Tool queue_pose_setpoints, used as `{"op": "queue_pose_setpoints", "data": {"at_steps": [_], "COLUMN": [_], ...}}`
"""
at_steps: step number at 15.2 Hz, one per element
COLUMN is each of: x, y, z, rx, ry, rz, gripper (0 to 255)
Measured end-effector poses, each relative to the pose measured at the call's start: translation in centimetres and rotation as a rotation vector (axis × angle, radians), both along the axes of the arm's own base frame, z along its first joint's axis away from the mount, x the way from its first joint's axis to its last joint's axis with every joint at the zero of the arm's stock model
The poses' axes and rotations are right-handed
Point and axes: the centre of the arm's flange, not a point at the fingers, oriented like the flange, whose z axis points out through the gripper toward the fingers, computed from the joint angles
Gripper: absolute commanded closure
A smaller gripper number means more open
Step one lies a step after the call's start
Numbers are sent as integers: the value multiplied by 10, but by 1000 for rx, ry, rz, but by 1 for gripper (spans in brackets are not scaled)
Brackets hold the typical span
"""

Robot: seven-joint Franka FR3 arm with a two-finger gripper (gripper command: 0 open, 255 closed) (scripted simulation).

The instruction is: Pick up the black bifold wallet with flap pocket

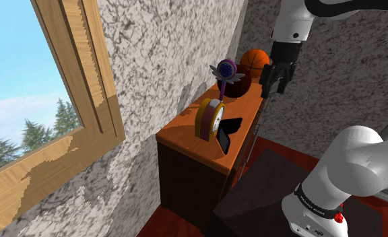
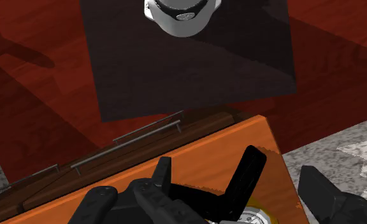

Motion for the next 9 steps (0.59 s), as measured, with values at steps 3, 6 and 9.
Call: {"op": "queue_pose_setpoints", "data": {"at_steps": [3, 6, 9], "x": [7, 22, 39], "y": [4, 20, 29], "z": [-14, -40, -73], "rx": [-7, -23, -39], "ry": [-2, -10, -17], "rz": [-31, -104, -183], "gripper": [0, 0, 0]}}
